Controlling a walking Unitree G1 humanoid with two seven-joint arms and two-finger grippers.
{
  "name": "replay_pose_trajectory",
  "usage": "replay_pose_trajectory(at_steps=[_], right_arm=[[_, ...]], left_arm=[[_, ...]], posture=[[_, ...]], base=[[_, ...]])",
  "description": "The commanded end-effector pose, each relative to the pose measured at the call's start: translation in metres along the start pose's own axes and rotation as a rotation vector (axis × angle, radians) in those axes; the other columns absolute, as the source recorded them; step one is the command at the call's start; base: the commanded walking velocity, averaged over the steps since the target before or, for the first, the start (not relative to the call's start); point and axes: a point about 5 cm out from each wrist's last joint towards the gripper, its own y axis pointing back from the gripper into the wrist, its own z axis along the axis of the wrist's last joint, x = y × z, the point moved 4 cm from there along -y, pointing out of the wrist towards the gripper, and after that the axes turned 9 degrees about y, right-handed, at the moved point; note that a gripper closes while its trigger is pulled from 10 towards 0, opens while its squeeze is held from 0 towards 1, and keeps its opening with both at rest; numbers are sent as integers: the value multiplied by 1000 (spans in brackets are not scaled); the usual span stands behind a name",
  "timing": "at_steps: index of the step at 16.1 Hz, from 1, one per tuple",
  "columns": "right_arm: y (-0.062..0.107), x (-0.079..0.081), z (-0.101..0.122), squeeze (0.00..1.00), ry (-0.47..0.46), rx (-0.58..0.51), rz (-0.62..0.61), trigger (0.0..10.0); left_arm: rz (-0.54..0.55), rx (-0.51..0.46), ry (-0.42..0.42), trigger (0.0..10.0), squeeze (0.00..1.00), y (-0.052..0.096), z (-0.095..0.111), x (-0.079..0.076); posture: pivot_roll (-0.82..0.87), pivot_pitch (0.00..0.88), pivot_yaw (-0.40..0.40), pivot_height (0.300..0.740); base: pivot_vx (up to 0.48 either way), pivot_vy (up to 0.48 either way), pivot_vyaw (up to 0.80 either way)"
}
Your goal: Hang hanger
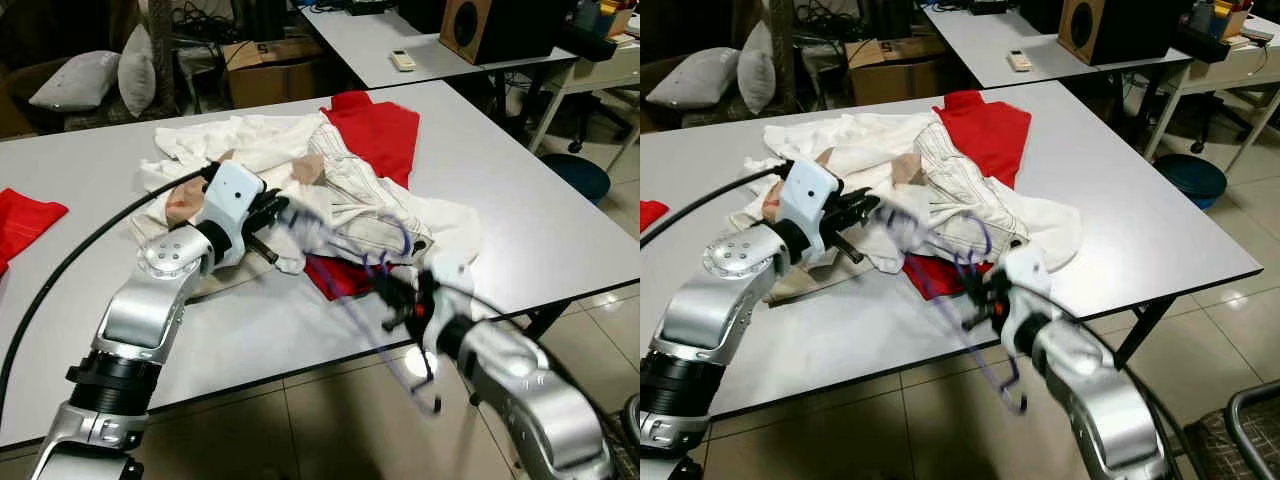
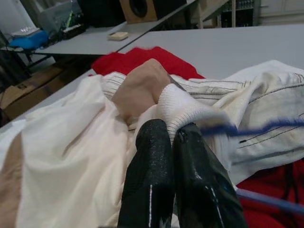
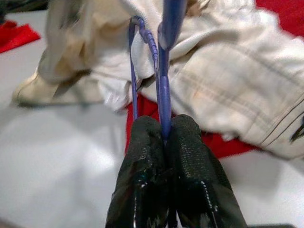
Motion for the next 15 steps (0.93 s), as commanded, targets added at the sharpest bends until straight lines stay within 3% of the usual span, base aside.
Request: replay_pose_trajectory(at_steps=[1,3,5,6,9,11,12,13,14,15], right_arm=[[-2,-16,3,0,-42,-11,-89,10000],[-11,-29,18,0,-154,-79,-170,10000],[-21,-35,21,0,-188,-88,-198,10000],[-35,-33,38,0,-248,-157,-165,10000],[-45,-27,72,0,-367,-316,-63,10000],[-55,-22,73,0,-326,-288,-13,10000],[-58,-21,78,0,-387,-315,23,10000],[-62,-21,77,0,-364,-285,32,10000],[-67,-19,68,0,-259,-210,27,10000],[-71,-16,57,0,-243,-147,43,10000]], left_arm=[[19,6,-37,0,0,4,5,7],[32,21,-62,0,0,10,4,13],[42,25,-65,0,0,13,5,16],[42,29,-79,0,0,14,8,19],[63,-5,-77,0,0,16,23,26],[104,-86,-63,0,0,18,48,36],[148,-134,-96,0,0,20,64,44],[232,-176,-213,0,0,25,86,58],[253,-185,-257,0,0,26,92,62],[226,-182,-251,0,0,25,94,59]], posture=[[54,0,65,740],[58,0,61,740],[61,0,60,740],[75,0,58,740],[91,0,51,740],[106,0,42,740],[111,0,39,740],[116,0,35,740],[116,0,35,740],[118,0,35,740]], base=[[0,0,0],[0,0,0],[0,0,0],[0,0,0],[0,0,0],[0,0,0],[0,0,0],[0,0,0],[0,0,0],[0,0,0]])
